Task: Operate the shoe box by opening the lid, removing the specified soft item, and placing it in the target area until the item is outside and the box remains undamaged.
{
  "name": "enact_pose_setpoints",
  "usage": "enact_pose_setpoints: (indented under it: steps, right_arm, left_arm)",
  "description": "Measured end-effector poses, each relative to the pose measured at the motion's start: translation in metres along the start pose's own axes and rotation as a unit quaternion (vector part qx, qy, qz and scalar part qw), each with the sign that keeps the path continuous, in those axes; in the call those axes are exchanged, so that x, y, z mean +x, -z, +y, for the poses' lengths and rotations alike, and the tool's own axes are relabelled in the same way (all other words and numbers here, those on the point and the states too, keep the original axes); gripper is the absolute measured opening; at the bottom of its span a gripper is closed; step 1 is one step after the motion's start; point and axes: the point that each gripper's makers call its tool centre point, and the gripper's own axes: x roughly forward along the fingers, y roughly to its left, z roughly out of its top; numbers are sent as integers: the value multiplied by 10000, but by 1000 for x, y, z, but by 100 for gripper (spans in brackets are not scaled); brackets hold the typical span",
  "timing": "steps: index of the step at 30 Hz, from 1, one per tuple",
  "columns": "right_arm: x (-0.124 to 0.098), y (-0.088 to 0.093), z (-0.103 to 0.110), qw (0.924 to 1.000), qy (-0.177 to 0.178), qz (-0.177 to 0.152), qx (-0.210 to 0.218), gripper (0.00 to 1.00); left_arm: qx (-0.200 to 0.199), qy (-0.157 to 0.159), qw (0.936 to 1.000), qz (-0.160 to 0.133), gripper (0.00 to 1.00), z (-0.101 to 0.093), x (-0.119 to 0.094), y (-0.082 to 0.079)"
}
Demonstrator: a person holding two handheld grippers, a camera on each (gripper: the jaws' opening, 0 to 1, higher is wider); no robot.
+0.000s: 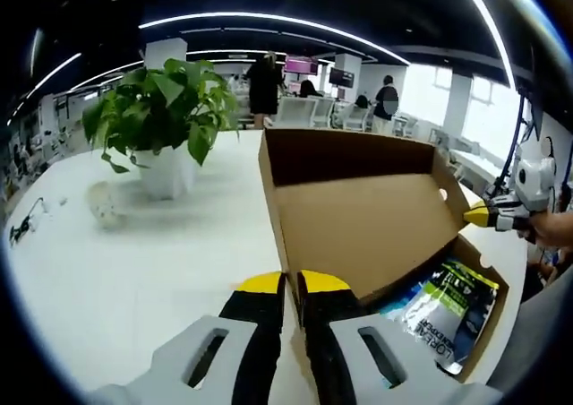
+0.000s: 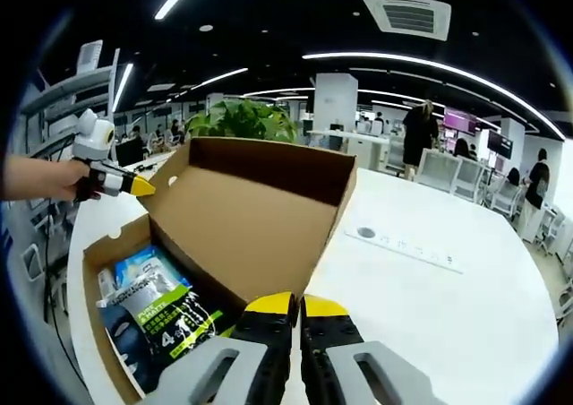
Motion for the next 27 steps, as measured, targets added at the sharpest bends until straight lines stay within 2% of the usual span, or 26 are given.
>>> enact_pose_setpoints:
  steps: [3,27]
  right_arm:
    - [2,0,-1,10000,-1,12,41,0]
    - [17,4,-9,9998,-36,98,149,0]
  left_arm:
    - [20,-15,10000,-52,4,1,-1,0]
    - [46,-122,9999,91,3,8,14,10]
